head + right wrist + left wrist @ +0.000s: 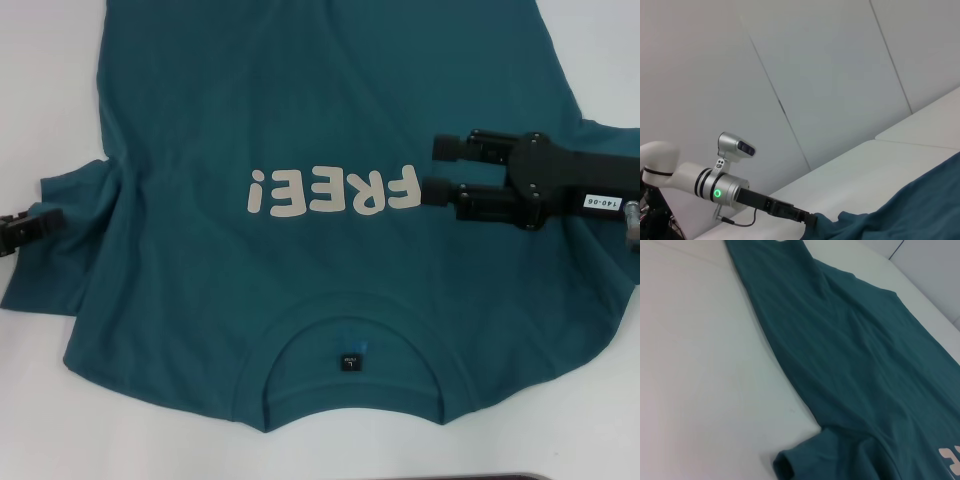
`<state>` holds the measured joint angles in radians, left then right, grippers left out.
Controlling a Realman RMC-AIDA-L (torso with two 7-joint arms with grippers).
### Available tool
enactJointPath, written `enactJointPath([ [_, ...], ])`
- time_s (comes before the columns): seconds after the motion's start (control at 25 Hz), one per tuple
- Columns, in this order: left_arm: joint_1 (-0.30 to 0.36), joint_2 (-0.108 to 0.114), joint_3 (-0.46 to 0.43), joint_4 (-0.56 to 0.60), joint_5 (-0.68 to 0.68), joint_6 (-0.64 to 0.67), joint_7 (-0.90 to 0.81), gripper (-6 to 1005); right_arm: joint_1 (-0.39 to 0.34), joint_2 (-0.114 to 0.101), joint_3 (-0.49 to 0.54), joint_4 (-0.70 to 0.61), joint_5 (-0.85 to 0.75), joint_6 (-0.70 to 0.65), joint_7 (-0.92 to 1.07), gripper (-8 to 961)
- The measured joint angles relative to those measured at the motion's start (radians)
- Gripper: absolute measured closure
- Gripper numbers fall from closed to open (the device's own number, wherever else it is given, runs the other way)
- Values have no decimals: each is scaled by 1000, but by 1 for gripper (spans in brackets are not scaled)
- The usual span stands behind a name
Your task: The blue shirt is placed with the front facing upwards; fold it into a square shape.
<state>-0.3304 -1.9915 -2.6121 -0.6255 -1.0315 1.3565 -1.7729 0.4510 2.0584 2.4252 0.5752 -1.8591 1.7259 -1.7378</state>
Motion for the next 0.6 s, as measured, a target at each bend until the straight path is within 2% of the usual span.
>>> enactJointPath([
  [0.24,-1,-1,5,-10,0,5,-3,736,0,0,0,0,0,0,0,178],
  [0.6,-6,-1,1,-21,-6,8,-15,918,0,0,0,-2,0,-2,0,178],
])
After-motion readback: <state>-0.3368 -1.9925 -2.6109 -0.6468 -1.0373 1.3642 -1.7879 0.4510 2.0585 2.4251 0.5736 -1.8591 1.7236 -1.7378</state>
